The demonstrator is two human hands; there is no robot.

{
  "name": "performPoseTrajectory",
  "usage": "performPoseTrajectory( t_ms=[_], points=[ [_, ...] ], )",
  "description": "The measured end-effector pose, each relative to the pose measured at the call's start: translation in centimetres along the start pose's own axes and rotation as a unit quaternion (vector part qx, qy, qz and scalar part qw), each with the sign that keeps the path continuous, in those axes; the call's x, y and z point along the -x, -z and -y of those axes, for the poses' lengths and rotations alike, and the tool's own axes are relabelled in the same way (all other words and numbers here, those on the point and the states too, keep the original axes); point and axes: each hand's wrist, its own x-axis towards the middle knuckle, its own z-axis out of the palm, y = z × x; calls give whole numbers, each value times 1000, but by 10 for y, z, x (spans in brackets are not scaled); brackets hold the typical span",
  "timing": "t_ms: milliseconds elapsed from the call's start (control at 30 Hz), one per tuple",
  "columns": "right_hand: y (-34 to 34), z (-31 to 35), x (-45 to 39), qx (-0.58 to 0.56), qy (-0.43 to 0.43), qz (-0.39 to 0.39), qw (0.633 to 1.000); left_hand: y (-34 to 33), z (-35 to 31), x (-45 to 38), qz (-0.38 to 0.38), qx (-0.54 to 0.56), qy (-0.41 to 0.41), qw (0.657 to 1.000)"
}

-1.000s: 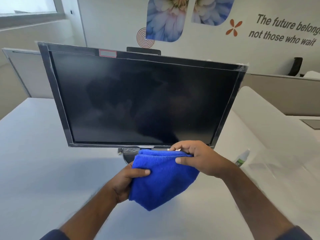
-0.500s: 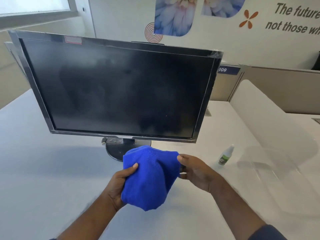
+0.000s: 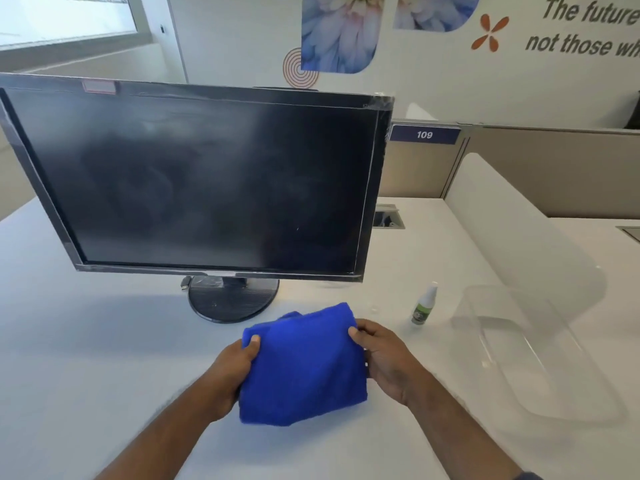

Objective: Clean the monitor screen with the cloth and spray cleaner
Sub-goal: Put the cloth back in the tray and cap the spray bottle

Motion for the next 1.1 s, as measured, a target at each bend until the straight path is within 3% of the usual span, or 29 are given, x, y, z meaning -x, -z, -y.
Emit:
performPoseTrajectory(
  t_ms=[200, 267, 333, 433, 500, 567, 667, 800, 867, 967, 1100],
  points=[
    [9, -23, -2, 24, -53, -93, 994, -3, 1, -6, -49, -247, -6, 968],
    [11, -28, -1, 64, -36, -101, 992, -6, -1, -11, -128, -387, -58, 911],
    [11, -29, 1, 107, -4, -100, 989, -16, -7, -14, -167, -443, -178, 863],
    [8, -31, 3, 132, 50, -102, 985, -44, -24, -18, -28, -416, -294, 860],
    [8, -32, 3, 140, 85, -92, 982, -67, -28, -22, 81, -444, -273, 850],
    [10, -32, 4, 156, 113, -79, 978, -84, -28, -26, 144, -473, -236, 837],
    [14, -30, 6, 156, 130, -73, 976, -95, -27, -33, 160, -434, -187, 867],
    [17, -25, 4, 75, 104, -136, 982, -96, -35, -37, 109, -380, -235, 888],
    [22, -21, 2, 22, 95, -151, 984, -95, -43, -32, 123, -350, -256, 893],
    [23, -10, 6, 14, 121, -113, 986, -92, -60, -21, 183, -293, -309, 886],
    [16, 15, 19, 117, 200, -12, 973, -96, -85, -9, 265, -251, -333, 869]
  ],
)
